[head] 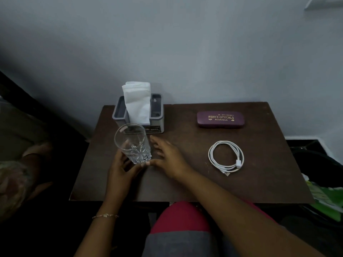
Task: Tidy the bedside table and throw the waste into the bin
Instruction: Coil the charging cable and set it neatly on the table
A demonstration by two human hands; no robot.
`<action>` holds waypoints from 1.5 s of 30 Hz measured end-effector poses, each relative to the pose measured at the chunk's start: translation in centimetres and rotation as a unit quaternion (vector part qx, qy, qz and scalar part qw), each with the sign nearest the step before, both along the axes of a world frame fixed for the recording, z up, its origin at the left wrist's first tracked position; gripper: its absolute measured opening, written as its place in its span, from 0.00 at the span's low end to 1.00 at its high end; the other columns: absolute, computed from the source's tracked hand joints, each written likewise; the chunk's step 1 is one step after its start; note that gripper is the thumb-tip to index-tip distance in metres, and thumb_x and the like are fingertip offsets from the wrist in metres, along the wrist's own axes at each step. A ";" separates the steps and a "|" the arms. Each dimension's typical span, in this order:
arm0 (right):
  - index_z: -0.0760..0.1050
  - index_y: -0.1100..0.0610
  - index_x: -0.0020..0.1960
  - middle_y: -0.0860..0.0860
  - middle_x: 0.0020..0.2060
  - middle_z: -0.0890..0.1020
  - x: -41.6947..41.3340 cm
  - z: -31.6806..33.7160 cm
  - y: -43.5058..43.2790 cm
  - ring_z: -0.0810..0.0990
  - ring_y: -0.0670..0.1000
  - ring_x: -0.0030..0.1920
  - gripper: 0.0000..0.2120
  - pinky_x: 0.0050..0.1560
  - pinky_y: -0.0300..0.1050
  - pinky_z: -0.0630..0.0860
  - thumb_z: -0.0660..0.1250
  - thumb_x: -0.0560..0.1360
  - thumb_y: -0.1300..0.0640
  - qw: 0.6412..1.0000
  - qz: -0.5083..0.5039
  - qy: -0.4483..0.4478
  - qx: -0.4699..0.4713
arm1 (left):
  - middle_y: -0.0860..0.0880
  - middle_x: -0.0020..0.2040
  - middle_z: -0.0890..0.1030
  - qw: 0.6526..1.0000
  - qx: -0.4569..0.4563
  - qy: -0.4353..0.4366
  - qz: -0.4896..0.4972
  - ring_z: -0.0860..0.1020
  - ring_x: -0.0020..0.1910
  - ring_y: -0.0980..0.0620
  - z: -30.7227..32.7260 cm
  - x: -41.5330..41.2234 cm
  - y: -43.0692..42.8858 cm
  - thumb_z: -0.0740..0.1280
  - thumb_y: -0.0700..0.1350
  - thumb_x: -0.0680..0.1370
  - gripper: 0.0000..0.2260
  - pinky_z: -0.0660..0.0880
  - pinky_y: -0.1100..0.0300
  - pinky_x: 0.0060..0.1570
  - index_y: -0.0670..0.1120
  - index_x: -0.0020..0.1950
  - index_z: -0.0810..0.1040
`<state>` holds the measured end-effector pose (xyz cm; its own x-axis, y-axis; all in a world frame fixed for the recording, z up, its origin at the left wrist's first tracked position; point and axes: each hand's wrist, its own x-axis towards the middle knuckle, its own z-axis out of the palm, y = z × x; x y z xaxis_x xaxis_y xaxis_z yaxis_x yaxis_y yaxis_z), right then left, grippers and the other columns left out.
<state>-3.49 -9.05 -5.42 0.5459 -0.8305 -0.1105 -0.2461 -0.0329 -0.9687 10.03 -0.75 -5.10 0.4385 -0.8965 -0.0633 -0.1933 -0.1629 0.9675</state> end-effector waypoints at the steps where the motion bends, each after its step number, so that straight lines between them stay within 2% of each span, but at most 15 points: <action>1: 0.66 0.62 0.70 0.58 0.66 0.72 0.1 0.0 -0.1 0.72 0.50 0.64 0.34 0.62 0.39 0.72 0.74 0.67 0.69 1.000 -0.002 -0.010 0.006 | 0.51 0.55 0.82 1.000 -0.001 0.008 -0.004 0.80 0.56 0.57 0.0 0.1 -0.1 0.75 0.36 0.66 0.30 0.76 0.64 0.53 0.61 0.60 0.72; 4: 0.72 0.63 0.65 0.59 0.61 0.77 0.3 -0.1 -0.3 0.77 0.53 0.60 0.28 0.57 0.32 0.74 0.73 0.66 0.70 1.000 -0.014 -0.017 -0.007 | 0.53 0.53 0.83 1.000 -0.002 0.026 -0.006 0.80 0.56 0.55 0.0 0.1 -0.2 0.76 0.40 0.63 0.31 0.76 0.62 0.55 0.58 0.61 0.73; 8: 0.73 0.60 0.64 0.57 0.60 0.79 -0.3 -0.1 -0.2 0.78 0.52 0.59 0.26 0.58 0.33 0.73 0.73 0.66 0.68 1.000 -0.011 -0.014 -0.007 | 0.52 0.53 0.82 1.000 -0.014 0.018 0.002 0.80 0.55 0.56 0.1 -0.7 -0.1 0.75 0.31 0.65 0.30 0.76 0.67 0.52 0.49 0.64 0.72; 13: 0.73 0.60 0.64 0.57 0.60 0.79 -1.9 -0.1 0.6 0.78 0.51 0.58 0.27 0.58 0.36 0.74 0.73 0.66 0.69 1.000 -0.014 -0.007 0.009 | 0.54 0.52 0.81 1.000 -0.014 0.003 -0.006 0.80 0.52 0.61 0.9 -2.5 0.7 0.74 0.31 0.66 0.28 0.75 0.71 0.49 0.58 0.56 0.73; 17: 0.72 0.60 0.65 0.56 0.60 0.78 -3.5 0.1 1.3 0.77 0.46 0.57 0.28 0.53 0.25 0.72 0.73 0.66 0.68 1.000 -0.012 0.001 0.013 | 0.58 0.46 0.82 1.000 -0.010 -0.015 -0.014 0.79 0.48 0.69 1.1 -3.7 1.4 0.75 0.33 0.66 0.27 0.73 0.76 0.45 0.60 0.53 0.72; 20: 0.72 0.61 0.65 0.57 0.60 0.78 -4.3 -0.1 1.8 0.76 0.45 0.56 0.29 0.51 0.25 0.72 0.73 0.66 0.69 1.000 -0.016 0.000 0.024 | 0.65 0.45 0.82 1.000 -0.011 -0.014 -0.023 0.79 0.49 0.69 0.5 -4.2 1.7 0.75 0.33 0.66 0.28 0.73 0.76 0.46 0.61 0.53 0.72; 22: 0.72 0.61 0.65 0.56 0.59 0.78 -4.4 -0.1 1.9 0.76 0.44 0.55 0.28 0.52 0.26 0.73 0.73 0.66 0.69 0.999 -0.010 -0.001 0.030 | 0.64 0.47 0.82 0.999 0.006 -0.009 -0.032 0.79 0.51 0.66 0.2 -3.7 1.8 0.76 0.33 0.65 0.28 0.73 0.76 0.46 0.58 0.55 0.72; 24: 0.72 0.61 0.65 0.53 0.57 0.78 -4.5 -0.2 1.6 0.76 0.44 0.54 0.28 0.52 0.26 0.73 0.73 0.66 0.70 0.999 0.003 0.003 0.036 | 0.60 0.53 0.78 0.996 0.047 0.003 -0.073 0.76 0.54 0.63 -0.1 -2.3 1.6 0.77 0.35 0.64 0.33 0.74 0.73 0.48 0.54 0.63 0.68; 26: 0.70 0.61 0.66 0.56 0.58 0.78 -4.8 -0.2 1.0 0.76 0.46 0.56 0.29 0.52 0.26 0.72 0.71 0.67 0.71 0.999 0.004 0.008 0.044 | 0.54 0.61 0.76 0.990 0.074 0.018 -0.120 0.75 0.59 0.58 -0.4 -0.1 1.5 0.78 0.35 0.63 0.39 0.74 0.66 0.53 0.52 0.69 0.64; 28: 0.69 0.62 0.67 0.59 0.61 0.77 -5.1 -0.3 0.0 0.74 0.47 0.57 0.27 0.51 0.25 0.72 0.69 0.69 0.72 0.998 -0.020 0.009 0.059 | 0.43 0.65 0.74 0.991 0.067 0.061 -0.099 0.75 0.60 0.49 -0.4 2.0 1.3 0.73 0.31 0.66 0.36 0.78 0.63 0.52 0.47 0.70 0.63; 30: 0.68 0.64 0.67 0.61 0.62 0.76 -5.1 -0.3 -1.1 0.74 0.48 0.57 0.26 0.50 0.24 0.72 0.66 0.70 0.74 0.996 -0.059 0.002 0.060 | 0.36 0.68 0.70 0.993 0.044 0.107 -0.031 0.75 0.58 0.43 0.0 3.0 0.8 0.64 0.24 0.71 0.30 0.78 0.63 0.50 0.44 0.69 0.63; 33: 0.65 0.65 0.69 0.62 0.64 0.74 -4.2 -0.3 -2.6 0.74 0.51 0.60 0.26 0.51 0.24 0.71 0.63 0.72 0.75 0.993 -0.110 -0.001 0.049 | 0.38 0.70 0.68 0.993 0.018 0.096 0.062 0.71 0.63 0.45 0.5 3.5 -1.1 0.59 0.23 0.74 0.31 0.73 0.56 0.57 0.44 0.73 0.60; 37: 0.59 0.62 0.73 0.59 0.71 0.67 -2.2 -0.3 -4.1 0.68 0.53 0.70 0.29 0.64 0.36 0.65 0.59 0.75 0.74 0.994 -0.100 0.020 0.044 | 0.45 0.75 0.63 0.999 0.002 0.051 0.018 0.64 0.73 0.49 0.5 4.3 -4.7 0.58 0.23 0.73 0.36 0.67 0.49 0.67 0.48 0.76 0.54; 40: 0.57 0.59 0.75 0.59 0.72 0.65 -1.2 -0.4 -4.9 0.65 0.54 0.72 0.29 0.67 0.39 0.63 0.55 0.75 0.73 0.994 -0.077 0.066 0.029 | 0.47 0.71 0.70 0.999 0.017 0.019 -0.036 0.69 0.69 0.49 -0.1 5.0 -6.1 0.63 0.24 0.71 0.37 0.69 0.43 0.66 0.51 0.74 0.59; 45: 0.58 0.57 0.75 0.57 0.73 0.64 -0.4 0.1 -5.1 0.63 0.54 0.73 0.33 0.73 0.43 0.59 0.54 0.72 0.75 0.992 -0.074 0.098 0.009 | 0.47 0.68 0.73 0.999 0.019 0.006 -0.027 0.71 0.67 0.48 -0.8 4.7 -6.6 0.68 0.28 0.70 0.36 0.70 0.42 0.65 0.52 0.73 0.63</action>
<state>-3.88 -14.19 -5.32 0.3850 -0.8970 -0.2170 -0.4300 0.0337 -0.9022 14.77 -7.33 -5.95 0.3884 -0.9157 -0.1036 -0.1910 -0.1899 0.9631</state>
